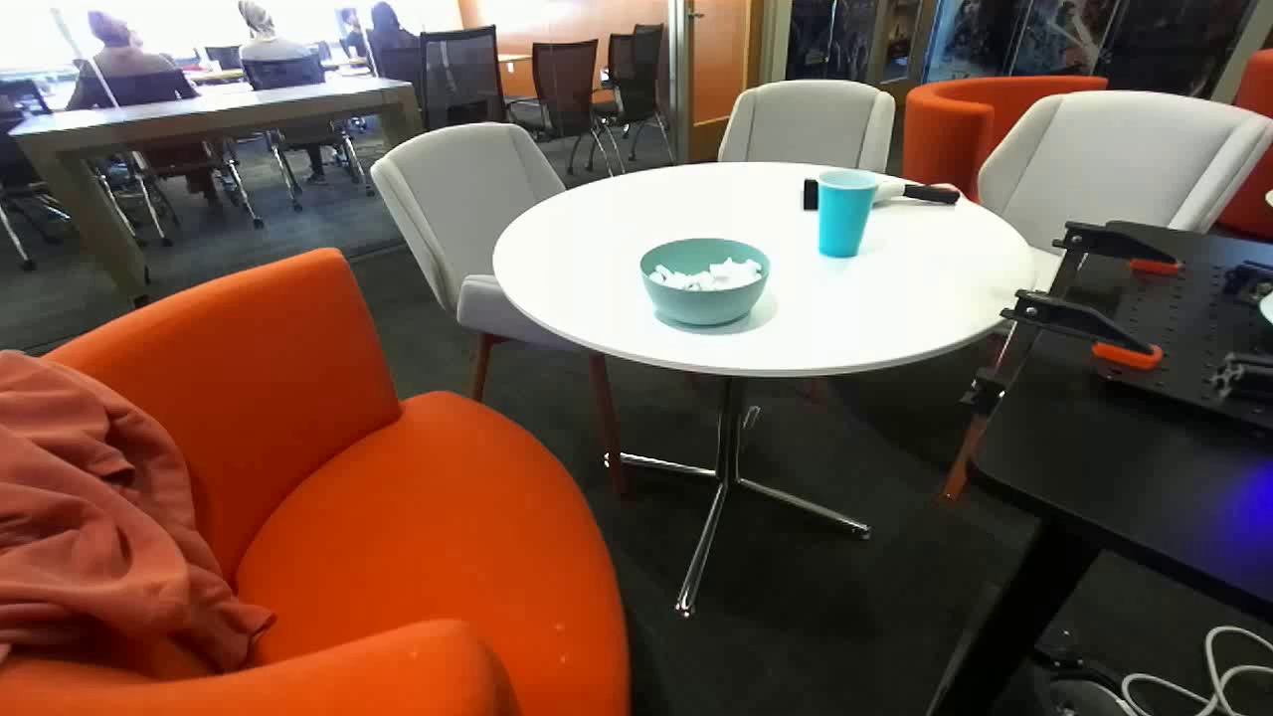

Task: Move the light blue cup to the right, move the green bowl to the right, stir the contents in the bowl using the white spoon on the table

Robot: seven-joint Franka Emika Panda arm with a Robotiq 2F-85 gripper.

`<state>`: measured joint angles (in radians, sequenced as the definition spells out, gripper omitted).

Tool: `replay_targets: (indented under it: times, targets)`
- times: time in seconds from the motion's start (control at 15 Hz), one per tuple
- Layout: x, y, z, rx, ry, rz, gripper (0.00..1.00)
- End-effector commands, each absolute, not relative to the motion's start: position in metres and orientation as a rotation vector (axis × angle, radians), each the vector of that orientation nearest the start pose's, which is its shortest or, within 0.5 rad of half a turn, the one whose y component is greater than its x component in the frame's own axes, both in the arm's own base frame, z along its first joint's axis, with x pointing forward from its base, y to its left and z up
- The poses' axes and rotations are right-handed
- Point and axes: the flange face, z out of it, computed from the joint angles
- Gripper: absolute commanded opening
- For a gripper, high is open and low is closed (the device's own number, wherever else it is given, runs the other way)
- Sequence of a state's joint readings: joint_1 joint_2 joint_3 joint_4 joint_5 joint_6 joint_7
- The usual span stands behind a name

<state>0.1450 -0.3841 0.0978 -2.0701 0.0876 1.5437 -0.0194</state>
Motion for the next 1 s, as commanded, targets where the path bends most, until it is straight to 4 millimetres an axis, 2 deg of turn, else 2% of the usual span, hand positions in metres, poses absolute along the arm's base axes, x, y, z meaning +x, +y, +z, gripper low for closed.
replay_targets:
  times: [0.0,0.33,0.4,0.53,0.67,0.93]
  targets:
    - [0.406,0.117,0.576,-3.074,-0.384,0.231,1.0]
    - [0.406,0.117,0.576,-3.074,-0.384,0.231,1.0]
    - [0.411,0.11,0.575,-3.091,-0.327,0.18,1.0]
    - [0.428,0.089,0.569,-3.111,-0.167,0.054,1.0]
    - [0.449,0.061,0.553,-3.089,-0.019,-0.062,1.0]
    - [0.482,-0.01,0.503,-3.057,0.289,-0.247,1.0]
